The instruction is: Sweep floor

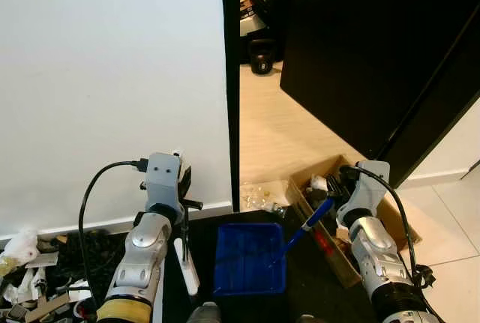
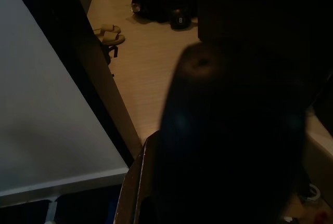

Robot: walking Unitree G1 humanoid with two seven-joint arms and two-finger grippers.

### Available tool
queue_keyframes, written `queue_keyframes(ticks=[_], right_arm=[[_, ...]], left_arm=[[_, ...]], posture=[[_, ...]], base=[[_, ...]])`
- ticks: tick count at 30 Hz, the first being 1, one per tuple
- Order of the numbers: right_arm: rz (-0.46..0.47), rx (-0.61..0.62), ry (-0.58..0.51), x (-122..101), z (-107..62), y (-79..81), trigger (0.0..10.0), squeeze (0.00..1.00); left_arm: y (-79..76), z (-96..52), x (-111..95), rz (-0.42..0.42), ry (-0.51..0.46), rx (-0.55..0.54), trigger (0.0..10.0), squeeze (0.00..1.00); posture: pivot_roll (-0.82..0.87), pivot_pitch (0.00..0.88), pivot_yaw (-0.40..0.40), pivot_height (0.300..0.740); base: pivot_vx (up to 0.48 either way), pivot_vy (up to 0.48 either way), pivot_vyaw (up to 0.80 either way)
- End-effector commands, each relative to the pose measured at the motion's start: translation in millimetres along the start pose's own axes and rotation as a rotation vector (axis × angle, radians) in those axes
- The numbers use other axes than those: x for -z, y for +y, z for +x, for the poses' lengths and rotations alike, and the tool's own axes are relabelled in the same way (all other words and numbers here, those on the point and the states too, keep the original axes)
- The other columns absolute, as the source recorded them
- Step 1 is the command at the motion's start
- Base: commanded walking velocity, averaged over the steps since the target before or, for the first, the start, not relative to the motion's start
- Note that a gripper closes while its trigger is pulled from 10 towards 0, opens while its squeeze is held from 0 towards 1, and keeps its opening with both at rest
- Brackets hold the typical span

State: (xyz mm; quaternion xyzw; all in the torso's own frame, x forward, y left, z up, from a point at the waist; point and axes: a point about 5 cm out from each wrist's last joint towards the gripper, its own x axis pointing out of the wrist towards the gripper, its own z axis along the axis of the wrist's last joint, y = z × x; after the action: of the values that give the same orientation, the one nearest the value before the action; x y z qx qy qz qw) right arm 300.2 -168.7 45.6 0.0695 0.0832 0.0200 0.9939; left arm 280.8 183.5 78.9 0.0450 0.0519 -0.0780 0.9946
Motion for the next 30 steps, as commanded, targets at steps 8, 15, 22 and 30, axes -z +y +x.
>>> queue_keyframes(ticks=[8,15,22,30], right_arm=[[0.013,-0.002,-0.001,-0.6,0.5,0.4,10.0,0.0],[0.013,-0.002,0.0,-0.4,0.0,0.4,10.0,0.0],[0.008,-0.002,0.003,0.3,-0.3,0.3,10.0,0.0],[0.009,-0.004,0.003,0.0,0.2,1.2,10.0,0.0]], left_arm=[[1.3,-1.1,-3.2,0.025,-0.013,0.002,10.0,0.0],[0.6,-1.3,-3.6,0.024,-0.013,0.003,10.0,0.0],[0.1,-1.6,-3.4,0.022,-0.012,0.003,10.0,0.0],[0.1,-1.7,-3.3,0.022,-0.012,0.001,10.0,0.0]], posture=[[0.15,0.036,0.003,0.74],[0.15,0.04,0.003,0.74],[0.15,0.044,0.002,0.74],[0.15,0.046,0.002,0.74]], base=[[0.0,0.0,0.0],[0.0,0.0,0.0],[0.0,0.0,0.0],[0.0,0.0,0.0]])
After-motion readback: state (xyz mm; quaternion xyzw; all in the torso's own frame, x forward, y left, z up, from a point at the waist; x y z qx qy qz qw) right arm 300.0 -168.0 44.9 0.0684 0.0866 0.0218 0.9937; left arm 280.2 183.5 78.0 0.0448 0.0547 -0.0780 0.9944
